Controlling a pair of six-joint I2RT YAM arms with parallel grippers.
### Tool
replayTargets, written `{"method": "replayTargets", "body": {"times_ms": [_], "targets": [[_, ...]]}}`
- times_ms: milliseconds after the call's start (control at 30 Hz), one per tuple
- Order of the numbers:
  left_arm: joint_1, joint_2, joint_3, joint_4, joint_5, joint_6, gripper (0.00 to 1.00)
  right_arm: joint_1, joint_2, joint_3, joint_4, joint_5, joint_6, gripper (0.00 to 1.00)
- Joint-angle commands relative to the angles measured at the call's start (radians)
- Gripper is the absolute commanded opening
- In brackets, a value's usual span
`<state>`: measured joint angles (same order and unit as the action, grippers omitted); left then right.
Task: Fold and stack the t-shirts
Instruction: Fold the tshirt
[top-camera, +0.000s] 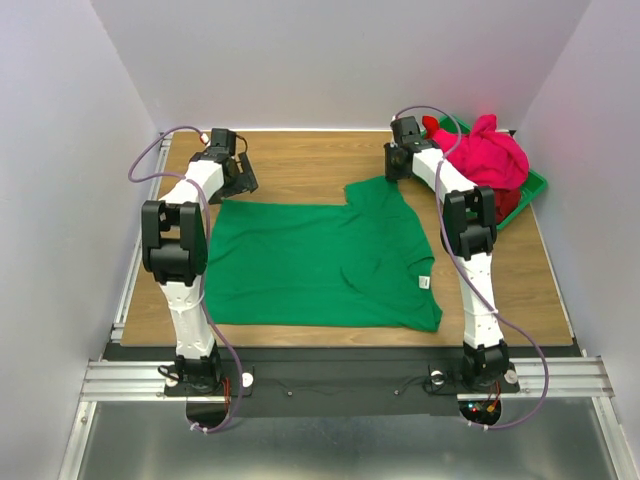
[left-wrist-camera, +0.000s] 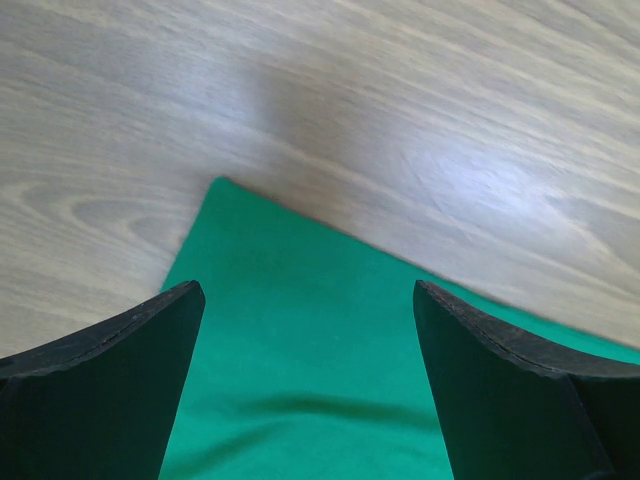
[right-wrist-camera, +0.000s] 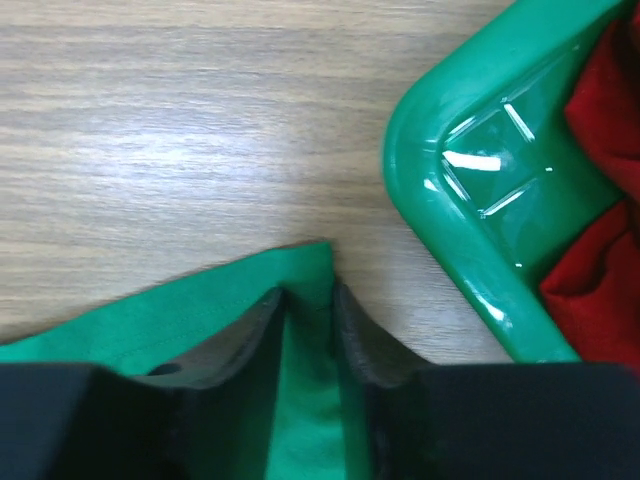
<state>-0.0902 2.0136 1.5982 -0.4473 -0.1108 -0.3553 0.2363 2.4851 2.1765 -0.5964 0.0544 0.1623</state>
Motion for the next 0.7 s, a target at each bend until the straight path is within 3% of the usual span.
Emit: {"method": "replayTargets", "body": {"times_ms": [0, 333, 667], "targets": [[0.018, 0.025, 0.071, -0.002, -0.039, 0.016, 0.98, 0.024, -0.011, -0.03, -0.017, -0.048, 0.011, 0.27], [0.024, 0.097, 0.134, -0.024, -0.122, -0.014, 0.92, 0.024, -0.022, -0.049, -0.017, -0.05, 0.003, 0.08], [0.024, 0.169, 0.197, -0.059, -0.144, -0.025, 0.7, 0.024, -0.025, -0.058, -0.017, -0.045, 0.002, 0.07]]}}
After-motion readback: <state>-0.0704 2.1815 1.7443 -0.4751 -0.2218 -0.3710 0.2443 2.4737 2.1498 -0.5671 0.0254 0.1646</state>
